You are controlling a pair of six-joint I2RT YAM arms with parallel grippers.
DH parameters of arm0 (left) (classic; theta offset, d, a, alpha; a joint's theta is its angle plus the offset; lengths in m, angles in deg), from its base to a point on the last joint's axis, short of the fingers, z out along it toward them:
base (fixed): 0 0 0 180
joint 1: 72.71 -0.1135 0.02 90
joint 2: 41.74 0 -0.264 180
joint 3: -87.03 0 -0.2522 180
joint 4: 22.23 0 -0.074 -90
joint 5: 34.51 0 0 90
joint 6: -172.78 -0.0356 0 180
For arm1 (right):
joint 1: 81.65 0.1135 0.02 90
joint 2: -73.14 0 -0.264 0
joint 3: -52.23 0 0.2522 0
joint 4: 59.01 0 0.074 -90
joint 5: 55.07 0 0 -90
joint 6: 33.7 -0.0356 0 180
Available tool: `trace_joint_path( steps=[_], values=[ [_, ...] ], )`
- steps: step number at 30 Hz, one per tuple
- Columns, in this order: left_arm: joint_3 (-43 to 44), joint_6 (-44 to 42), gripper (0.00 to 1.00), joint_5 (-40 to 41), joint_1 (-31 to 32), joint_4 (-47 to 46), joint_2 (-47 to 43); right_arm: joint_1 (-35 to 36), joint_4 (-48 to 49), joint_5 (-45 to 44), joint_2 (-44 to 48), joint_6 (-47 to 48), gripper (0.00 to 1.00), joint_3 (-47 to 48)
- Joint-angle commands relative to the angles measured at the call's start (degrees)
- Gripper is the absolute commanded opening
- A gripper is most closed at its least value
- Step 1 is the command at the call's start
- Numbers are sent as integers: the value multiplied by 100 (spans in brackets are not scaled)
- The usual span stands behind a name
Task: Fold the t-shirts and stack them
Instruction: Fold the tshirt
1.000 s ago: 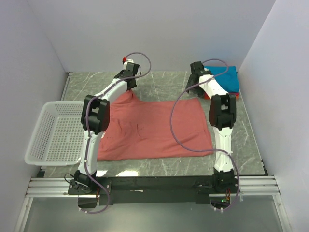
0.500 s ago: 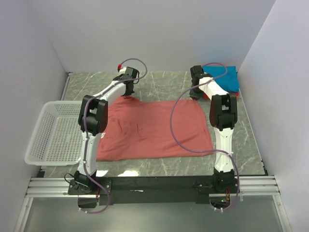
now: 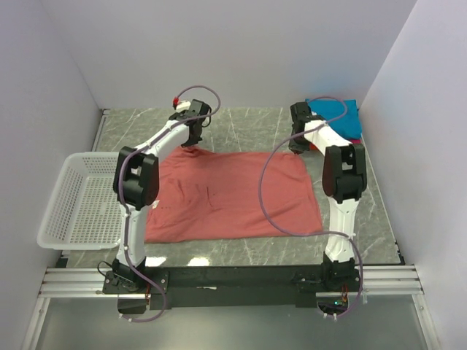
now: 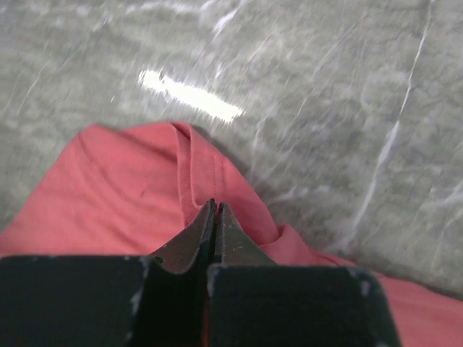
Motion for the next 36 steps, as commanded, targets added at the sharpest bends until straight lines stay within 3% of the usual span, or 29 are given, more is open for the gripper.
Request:
trace_joint_path(
  steps=[1, 8, 24, 36],
  values=[
    [-197, 466, 1, 87, 81, 399, -666, 67, 398, 34, 949, 301, 0, -357],
    [-531, 1538, 1, 615, 134, 1585, -1202, 76, 996, 649, 1812, 662, 0, -1604],
    [-1155, 3463, 1, 1045, 502, 3914, -1774, 76, 899, 553, 2884, 733, 0, -2494],
    [-2033, 3895, 1, 703, 696, 3907, -2704, 84, 873, 763, 3227, 864, 0, -2775]
  ],
)
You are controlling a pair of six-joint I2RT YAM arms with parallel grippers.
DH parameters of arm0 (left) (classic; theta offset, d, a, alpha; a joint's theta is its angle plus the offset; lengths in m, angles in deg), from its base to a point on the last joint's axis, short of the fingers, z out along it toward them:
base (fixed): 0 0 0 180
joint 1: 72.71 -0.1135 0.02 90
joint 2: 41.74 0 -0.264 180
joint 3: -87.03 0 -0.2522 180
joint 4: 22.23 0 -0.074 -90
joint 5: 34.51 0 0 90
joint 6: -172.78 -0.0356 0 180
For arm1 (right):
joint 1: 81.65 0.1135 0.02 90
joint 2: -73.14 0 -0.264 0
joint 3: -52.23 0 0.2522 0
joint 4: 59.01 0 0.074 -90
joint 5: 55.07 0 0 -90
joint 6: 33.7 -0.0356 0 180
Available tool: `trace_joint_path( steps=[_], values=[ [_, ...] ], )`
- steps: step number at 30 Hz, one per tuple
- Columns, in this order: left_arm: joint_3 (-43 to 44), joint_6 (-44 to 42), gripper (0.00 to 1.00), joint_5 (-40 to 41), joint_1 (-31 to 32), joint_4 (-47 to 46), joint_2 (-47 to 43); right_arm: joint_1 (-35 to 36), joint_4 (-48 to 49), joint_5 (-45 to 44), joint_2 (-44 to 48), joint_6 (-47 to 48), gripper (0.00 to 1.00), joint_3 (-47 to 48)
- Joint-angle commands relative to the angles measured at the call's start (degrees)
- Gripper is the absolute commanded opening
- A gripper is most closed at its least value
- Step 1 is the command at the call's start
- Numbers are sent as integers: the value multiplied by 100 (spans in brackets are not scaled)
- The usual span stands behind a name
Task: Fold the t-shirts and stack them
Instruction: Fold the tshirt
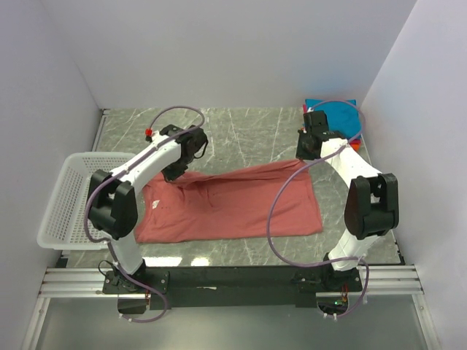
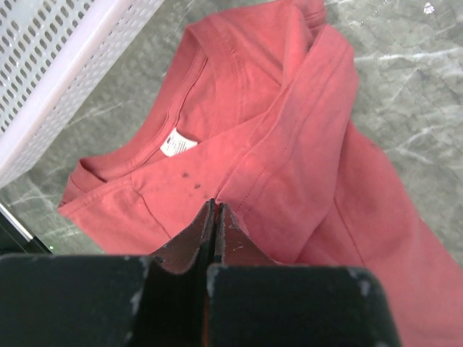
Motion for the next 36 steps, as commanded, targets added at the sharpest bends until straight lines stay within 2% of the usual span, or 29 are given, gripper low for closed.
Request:
trace_joint_path(
  steps=[1, 12, 21, 22, 26, 27, 28, 29, 30, 31, 33, 34, 36],
  values=[
    [-209, 276, 1, 1, 45, 355, -515, 34, 80, 86, 294, 152, 0, -100],
    [-1088, 724, 1, -263, 177, 364, -1131, 43, 132, 42, 584, 65, 0, -530],
    [-1676, 795, 3, -614, 528, 66, -990, 52, 177, -212, 1164, -217, 0, -1294],
    [-1738, 734, 9, -666, 546, -83, -1008, 43, 177, -239, 1208, -252, 0, -1365],
    [-1958, 601, 23, -842, 616, -260, -1166, 43, 142, -283, 1541, -419, 3, -1795],
    [-2063, 549, 28, -895, 686, -304, -1288, 52, 124, -344, 1603, -550, 7, -1901],
    [-2125, 435, 36, -1043, 721, -348, -1359, 43, 54, -493, 1682, -629, 13, -2119],
    [-2204, 312, 43, -1141, 774, -513, -1447, 43, 10, -520, 1857, -700, 32, -2243],
    [-2370, 207, 50, -1237, 879, -576, -1613, 34, -17, -555, 1972, -822, 39, -2514],
    [-2450, 171, 59, -1351, 923, -594, -1702, 43, 61, -538, 2112, -867, 42, -2656],
    [-2617, 127, 68, -1388, 941, -629, -1895, 34, 71, -494, 2491, -963, 48, -2911],
    [-2627, 135, 77, -1309, 950, -638, -1939, 25, 19, -477, 2596, -1008, 53, -2930],
    [-2557, -4, 81, -1212, 906, -831, -1940, 43, 1, -441, 2781, -1069, 57, -2887]
  ],
)
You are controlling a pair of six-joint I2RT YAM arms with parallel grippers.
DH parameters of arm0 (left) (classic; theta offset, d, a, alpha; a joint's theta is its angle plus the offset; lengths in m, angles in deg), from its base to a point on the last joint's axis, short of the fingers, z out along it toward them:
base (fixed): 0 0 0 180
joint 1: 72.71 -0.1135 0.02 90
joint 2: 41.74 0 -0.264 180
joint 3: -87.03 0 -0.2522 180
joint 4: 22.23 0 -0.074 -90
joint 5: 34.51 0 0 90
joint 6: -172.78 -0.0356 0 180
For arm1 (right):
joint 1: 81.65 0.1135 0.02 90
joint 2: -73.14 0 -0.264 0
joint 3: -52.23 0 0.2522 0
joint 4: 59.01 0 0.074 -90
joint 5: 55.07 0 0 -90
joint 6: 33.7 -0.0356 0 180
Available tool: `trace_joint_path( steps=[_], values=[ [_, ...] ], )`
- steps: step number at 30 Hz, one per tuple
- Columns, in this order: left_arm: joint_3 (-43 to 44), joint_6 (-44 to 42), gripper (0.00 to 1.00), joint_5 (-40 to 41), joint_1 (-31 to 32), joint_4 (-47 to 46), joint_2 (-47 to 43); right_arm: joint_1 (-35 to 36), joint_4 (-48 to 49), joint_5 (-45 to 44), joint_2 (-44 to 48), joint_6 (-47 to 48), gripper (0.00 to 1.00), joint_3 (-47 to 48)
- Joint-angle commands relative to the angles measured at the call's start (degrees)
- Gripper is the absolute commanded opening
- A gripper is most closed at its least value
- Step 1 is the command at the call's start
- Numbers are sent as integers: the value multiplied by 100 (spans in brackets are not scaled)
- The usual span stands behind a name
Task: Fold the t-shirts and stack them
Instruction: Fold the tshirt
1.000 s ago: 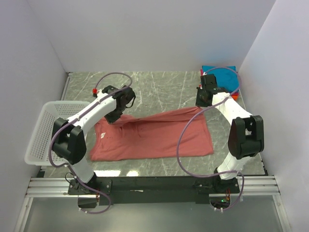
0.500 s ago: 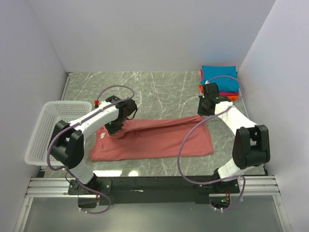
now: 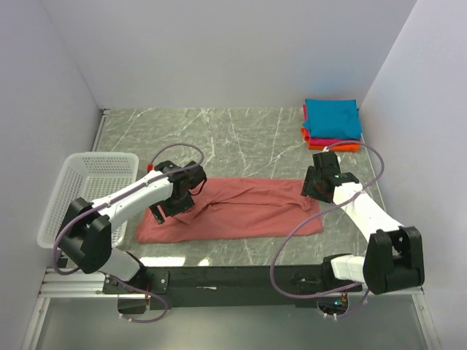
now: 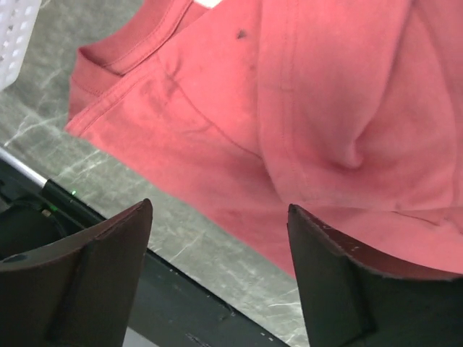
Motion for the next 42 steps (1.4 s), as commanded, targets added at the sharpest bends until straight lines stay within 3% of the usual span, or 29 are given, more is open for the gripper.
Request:
trace_joint_path(
  steps=[1, 6, 10, 14, 23, 31, 35, 39, 42],
  values=[
    [81, -359, 83, 23, -73, -387, -121, 21, 162, -87, 419, -270, 59, 123],
    [30, -913, 80, -214, -758, -1439, 204, 30, 469, 844, 463, -217, 64, 229],
    [-155, -1361, 72, -609, -1259, -2214, 257, 188, 882, 1565, 419, -243, 69, 212],
    [-348, -1503, 68, -697, -1575, -2383, 467, 513, 901, 1443, 174, -217, 70, 343],
    [-770, -1467, 66, -636, -1910, -2778, 757, 531, 892, 1372, -178, -226, 69, 484],
    [-709, -1441, 51, -653, -1937, -2893, 1013, 531, 840, 1319, -178, -217, 69, 484],
    [-578, -1450, 51, -601, -1928, -2709, 925, 522, 848, 1319, -178, -234, 69, 467],
    [-560, -1406, 37, -443, -1937, -2629, 890, 531, 883, 1310, -196, -252, 69, 431],
    [-481, -1432, 18, -434, -1937, -2621, 995, 531, 857, 1319, -249, -243, 69, 458]
  ],
)
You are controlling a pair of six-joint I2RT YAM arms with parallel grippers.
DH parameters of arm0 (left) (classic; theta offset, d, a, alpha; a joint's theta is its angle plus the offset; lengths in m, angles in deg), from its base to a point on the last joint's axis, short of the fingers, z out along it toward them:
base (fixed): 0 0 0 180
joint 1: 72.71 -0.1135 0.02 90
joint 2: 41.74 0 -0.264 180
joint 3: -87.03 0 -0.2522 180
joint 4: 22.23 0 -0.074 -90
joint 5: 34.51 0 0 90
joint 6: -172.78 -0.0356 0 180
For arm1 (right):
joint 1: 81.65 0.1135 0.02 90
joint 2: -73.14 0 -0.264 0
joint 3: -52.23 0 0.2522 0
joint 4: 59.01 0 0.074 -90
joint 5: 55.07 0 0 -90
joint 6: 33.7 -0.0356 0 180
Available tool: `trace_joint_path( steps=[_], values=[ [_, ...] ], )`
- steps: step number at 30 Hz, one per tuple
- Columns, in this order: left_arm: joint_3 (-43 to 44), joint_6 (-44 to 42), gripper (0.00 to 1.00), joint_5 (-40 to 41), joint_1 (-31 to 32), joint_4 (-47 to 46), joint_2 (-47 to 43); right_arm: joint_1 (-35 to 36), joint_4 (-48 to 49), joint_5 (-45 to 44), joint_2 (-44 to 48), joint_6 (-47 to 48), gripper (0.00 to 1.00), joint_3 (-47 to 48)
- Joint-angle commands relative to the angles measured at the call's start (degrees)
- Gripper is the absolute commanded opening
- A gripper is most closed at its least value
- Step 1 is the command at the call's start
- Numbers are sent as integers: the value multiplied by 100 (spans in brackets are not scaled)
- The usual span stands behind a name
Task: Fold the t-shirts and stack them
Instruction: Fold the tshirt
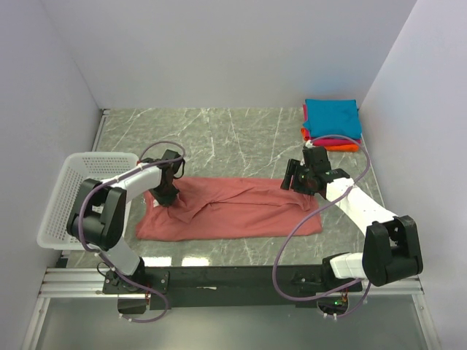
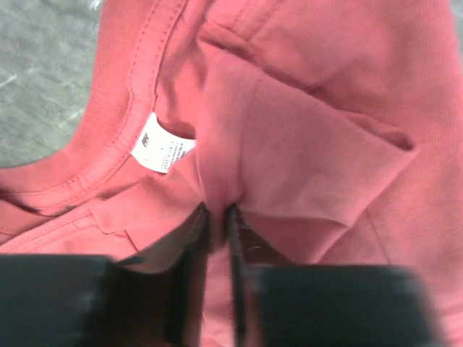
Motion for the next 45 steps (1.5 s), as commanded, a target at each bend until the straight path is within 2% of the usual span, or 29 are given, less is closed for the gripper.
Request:
trace_joint_path(
  steps=[1, 3, 9, 13, 21, 30, 32, 35, 36, 39, 41, 45],
  values=[
    [171, -53, 6, 174, -22, 44, 134, 17, 101, -99, -37, -12, 69, 246],
    [241, -62, 1, 156, -22, 96, 213, 17, 66, -108, -46, 6, 69, 281],
    [381, -123, 2, 244, -13, 316, 73, 17, 48, -73, -10, 23, 69, 290],
    [505, -194, 9, 226, -22, 579, 64, 26, 39, -73, -72, 24, 69, 281],
    [601, -334, 23, 51, -22, 544, 64, 17, 31, -47, -177, 50, 69, 298],
    [672, -448, 33, 50, -22, 536, 73, 17, 30, -47, -239, 76, 69, 307],
    [742, -405, 34, 392, -22, 649, 99, 17, 13, -99, -248, 76, 69, 307],
    [795, -483, 27, 377, -22, 668, 187, 17, 4, -143, -239, 111, 69, 290],
    [786, -519, 20, 263, -22, 598, 213, 17, -5, -161, -239, 94, 69, 281],
    [786, -519, 7, 139, -22, 474, 292, 17, -22, -152, -178, 103, 69, 272],
    [830, -545, 2, 147, -13, 465, 327, 17, -40, -178, -142, 120, 69, 272],
    [821, -510, 1, 253, -22, 562, 301, 17, -75, -231, -98, 155, 69, 263]
  ],
)
